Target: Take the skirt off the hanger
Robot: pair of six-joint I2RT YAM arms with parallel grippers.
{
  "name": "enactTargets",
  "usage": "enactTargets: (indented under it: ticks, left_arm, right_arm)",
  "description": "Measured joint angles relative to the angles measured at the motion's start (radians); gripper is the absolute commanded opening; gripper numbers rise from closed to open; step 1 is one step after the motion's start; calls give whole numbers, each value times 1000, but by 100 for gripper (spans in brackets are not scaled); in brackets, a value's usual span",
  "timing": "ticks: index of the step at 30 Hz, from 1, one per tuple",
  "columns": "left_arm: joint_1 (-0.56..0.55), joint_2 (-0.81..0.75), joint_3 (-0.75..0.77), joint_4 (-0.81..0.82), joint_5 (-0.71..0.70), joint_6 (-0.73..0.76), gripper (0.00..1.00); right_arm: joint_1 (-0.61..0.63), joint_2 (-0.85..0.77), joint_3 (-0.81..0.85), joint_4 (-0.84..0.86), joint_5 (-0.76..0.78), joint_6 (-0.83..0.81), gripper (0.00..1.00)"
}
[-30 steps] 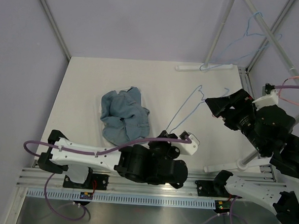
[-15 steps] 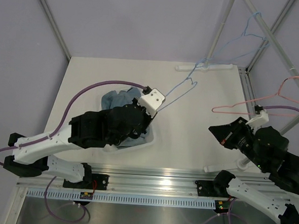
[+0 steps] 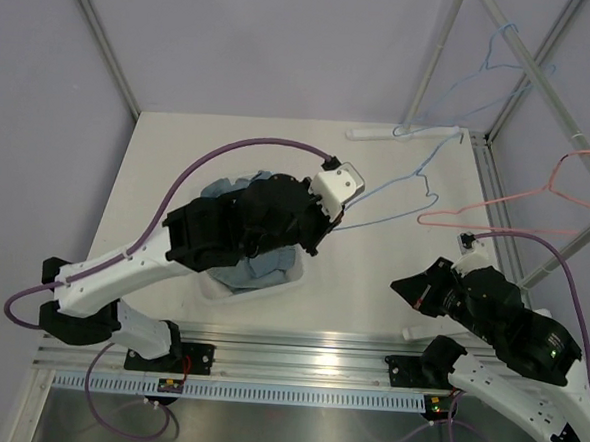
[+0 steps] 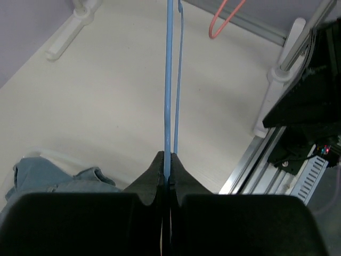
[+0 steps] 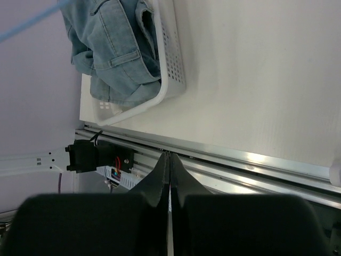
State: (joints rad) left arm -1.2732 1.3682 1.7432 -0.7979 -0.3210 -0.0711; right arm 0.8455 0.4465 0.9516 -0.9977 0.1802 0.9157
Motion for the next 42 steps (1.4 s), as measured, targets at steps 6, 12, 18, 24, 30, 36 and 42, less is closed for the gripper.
enactTargets:
  ticks: [6,12,18,24,30,36,42]
  left_arm:
    - [88,203,297,-9,107,57,0]
    - [150,378,534,-10,229,74,0]
    - [222,430,559,65,389,11,0]
    - [233,487,566,166,507,-64,0]
    - [235,556,568,245,601,-132,0]
    - [246,591,568,270,633,-168,0]
    - [261,591,565,277,640,-175,0]
  right_arm:
    - [0,-44,-69,6,-22,29,0]
    - [0,-80,-105,5,-37,54,0]
    - [0,-90,-105,4,-40,60,0]
    - [0,-94,-93,2,-39,62,0]
    - [0,-120,-93,-1,-40,72,0]
    - [0,-132,-93,-16,-39,76,0]
    - [0,-132,-94,-20,-39,76,0]
